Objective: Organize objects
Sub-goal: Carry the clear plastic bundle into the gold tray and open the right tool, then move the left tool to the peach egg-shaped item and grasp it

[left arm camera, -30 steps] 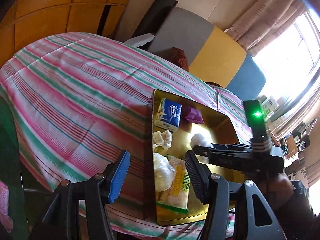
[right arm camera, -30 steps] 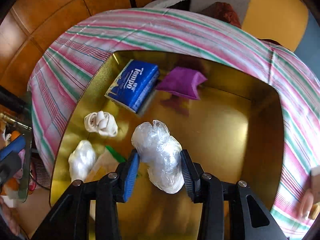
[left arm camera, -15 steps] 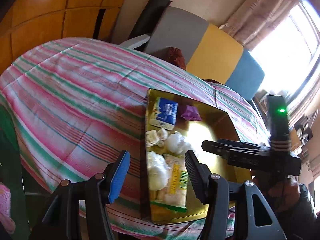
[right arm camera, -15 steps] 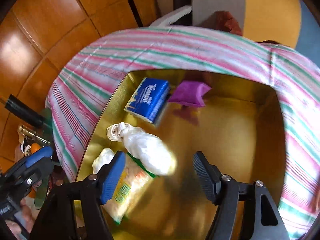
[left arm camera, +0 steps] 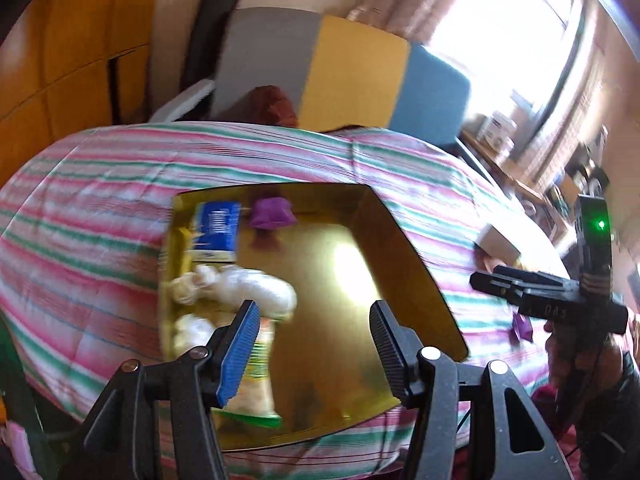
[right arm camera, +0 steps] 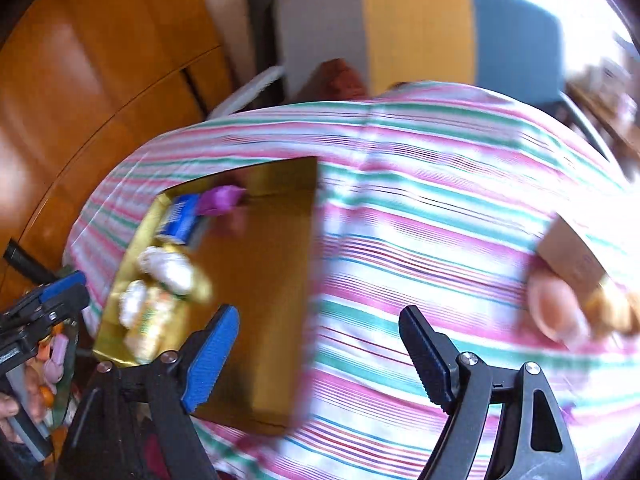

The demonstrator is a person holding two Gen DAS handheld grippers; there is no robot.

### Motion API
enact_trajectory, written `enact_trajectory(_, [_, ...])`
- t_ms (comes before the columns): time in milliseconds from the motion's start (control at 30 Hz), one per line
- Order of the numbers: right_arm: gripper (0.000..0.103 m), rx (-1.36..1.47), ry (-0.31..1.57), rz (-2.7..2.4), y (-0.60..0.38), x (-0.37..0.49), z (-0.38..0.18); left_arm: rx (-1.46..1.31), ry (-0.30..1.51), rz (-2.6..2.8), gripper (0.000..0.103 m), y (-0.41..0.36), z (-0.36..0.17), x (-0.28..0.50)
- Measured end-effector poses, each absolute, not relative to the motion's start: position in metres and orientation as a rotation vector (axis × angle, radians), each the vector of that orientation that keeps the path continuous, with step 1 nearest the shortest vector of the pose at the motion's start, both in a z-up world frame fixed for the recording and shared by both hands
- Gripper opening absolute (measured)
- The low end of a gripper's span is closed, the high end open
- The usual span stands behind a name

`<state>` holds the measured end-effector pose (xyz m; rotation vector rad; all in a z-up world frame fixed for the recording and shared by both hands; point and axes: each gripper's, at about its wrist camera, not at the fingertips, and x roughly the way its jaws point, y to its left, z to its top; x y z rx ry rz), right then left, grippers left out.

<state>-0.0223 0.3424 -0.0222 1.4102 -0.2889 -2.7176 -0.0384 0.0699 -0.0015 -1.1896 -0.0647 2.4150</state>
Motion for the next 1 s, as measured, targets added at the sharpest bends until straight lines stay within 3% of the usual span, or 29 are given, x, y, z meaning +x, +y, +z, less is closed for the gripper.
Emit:
enact_trajectory(467, [0.085,1.397,-0.646,-3.108,0.533,0.053,-0.013,-1.151,0.104,2.189,0.057,0.189,0.010,-0.031])
enact_trajectory(633, [0.085,1.366,-0.906,-3.203,0.596,0.081,-0.022,-1.176,0.093,2.084,0.057,0.233,0.007,-0.033])
enact_trajectory(833, [0.086,1.232,-1.239,-3.124,0.631,0.103,-0.040,-1.253,0.081,1.959,0.057,0.287,-0.008,-0.038])
enact_trajectory(1000, [0.087,1.176,-1.289,-3.100,0.630,0.104,-0.040,-1.365,0.036,1.854,0.057,0.326,-0.035,-0.045])
